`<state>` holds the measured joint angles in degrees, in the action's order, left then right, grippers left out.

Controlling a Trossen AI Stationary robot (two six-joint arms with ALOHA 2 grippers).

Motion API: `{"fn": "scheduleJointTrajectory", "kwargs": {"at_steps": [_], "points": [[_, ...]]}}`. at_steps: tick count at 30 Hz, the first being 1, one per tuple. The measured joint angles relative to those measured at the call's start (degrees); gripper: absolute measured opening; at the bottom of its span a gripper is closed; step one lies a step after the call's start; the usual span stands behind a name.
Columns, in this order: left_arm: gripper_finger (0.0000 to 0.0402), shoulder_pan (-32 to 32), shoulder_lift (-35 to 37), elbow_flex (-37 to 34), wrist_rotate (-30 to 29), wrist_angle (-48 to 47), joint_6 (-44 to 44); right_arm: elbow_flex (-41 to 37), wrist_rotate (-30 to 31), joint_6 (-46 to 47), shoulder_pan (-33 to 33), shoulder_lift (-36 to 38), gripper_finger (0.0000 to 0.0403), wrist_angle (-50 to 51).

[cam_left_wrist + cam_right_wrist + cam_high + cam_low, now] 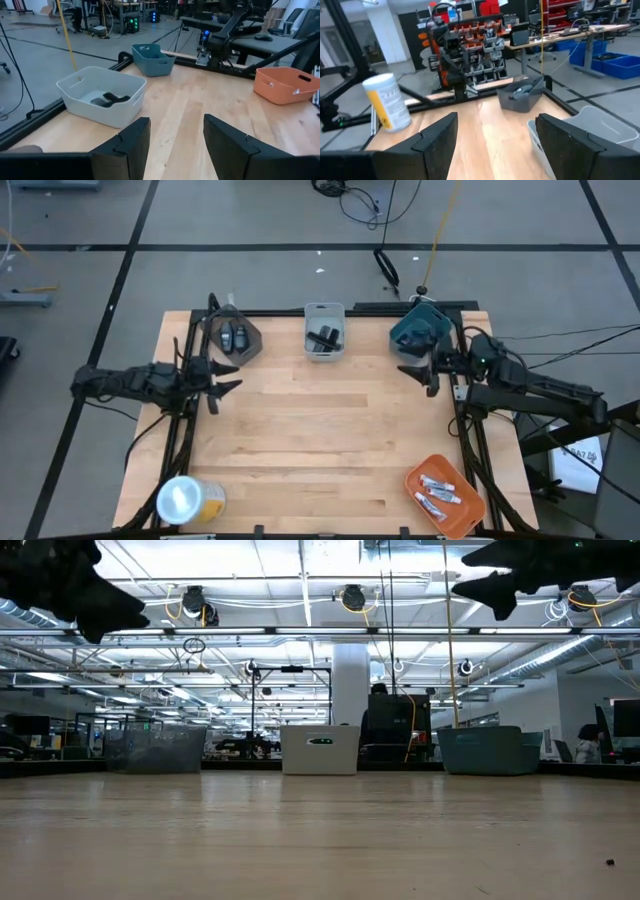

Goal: Pick & Place Travel size toiletries
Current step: Return to Home Position

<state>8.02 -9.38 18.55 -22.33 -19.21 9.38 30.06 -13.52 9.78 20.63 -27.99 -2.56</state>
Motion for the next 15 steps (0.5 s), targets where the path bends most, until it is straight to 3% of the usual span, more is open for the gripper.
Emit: {"fn": "scheduleJointTrajectory", "kwargs": {"at_steps": [15], "points": [[0.0184,0.0,5.9,-7.5,1.4,2.1,1.6,-6.6,1.6,-4.2,-5.9,9.6,0.0262,3.3]]}}
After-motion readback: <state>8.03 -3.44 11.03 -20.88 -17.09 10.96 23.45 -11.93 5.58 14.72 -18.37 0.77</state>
